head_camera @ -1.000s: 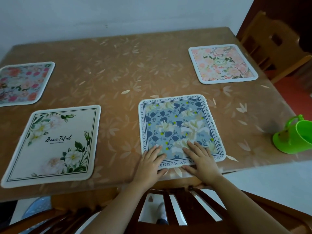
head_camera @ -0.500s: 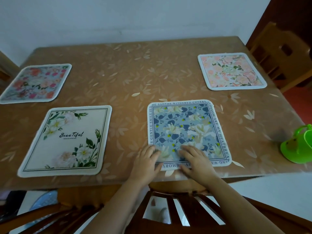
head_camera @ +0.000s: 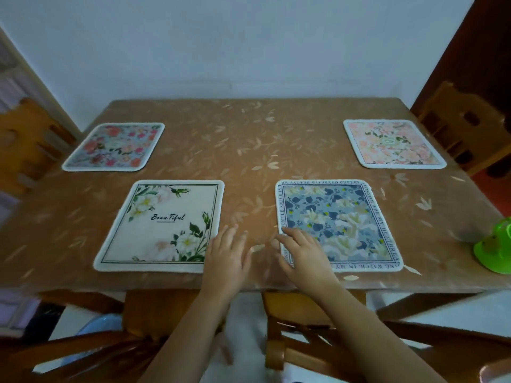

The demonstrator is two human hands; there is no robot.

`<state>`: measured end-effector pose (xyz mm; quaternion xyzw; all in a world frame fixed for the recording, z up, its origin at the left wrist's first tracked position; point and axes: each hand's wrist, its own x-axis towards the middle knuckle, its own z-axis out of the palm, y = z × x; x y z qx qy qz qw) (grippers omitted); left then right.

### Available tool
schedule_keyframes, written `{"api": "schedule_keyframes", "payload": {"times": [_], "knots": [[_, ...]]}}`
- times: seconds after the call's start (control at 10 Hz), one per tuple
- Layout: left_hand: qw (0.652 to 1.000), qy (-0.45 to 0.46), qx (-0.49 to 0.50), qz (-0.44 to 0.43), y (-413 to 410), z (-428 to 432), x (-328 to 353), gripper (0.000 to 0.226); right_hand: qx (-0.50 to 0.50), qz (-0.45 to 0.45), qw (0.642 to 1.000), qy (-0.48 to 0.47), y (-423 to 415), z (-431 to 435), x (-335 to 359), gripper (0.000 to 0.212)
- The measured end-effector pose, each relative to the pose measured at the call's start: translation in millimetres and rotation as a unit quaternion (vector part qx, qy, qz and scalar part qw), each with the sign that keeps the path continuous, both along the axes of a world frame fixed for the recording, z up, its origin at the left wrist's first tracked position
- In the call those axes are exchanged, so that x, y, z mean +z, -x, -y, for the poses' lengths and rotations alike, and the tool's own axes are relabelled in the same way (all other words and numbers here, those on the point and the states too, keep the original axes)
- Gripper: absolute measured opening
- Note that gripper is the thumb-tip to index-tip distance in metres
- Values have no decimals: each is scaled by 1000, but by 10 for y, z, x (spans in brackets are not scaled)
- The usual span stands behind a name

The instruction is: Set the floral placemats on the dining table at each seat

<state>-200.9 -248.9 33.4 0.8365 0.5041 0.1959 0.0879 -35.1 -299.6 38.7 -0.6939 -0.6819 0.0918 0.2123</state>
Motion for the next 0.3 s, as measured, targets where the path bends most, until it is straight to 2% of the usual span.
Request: {"api": "schedule_keyframes", "payload": {"times": [0.3], "knots": [[999, -31, -5, 9, 949, 484, 349, 38, -48, 25, 997, -53, 1088, 383, 336, 41]]}}
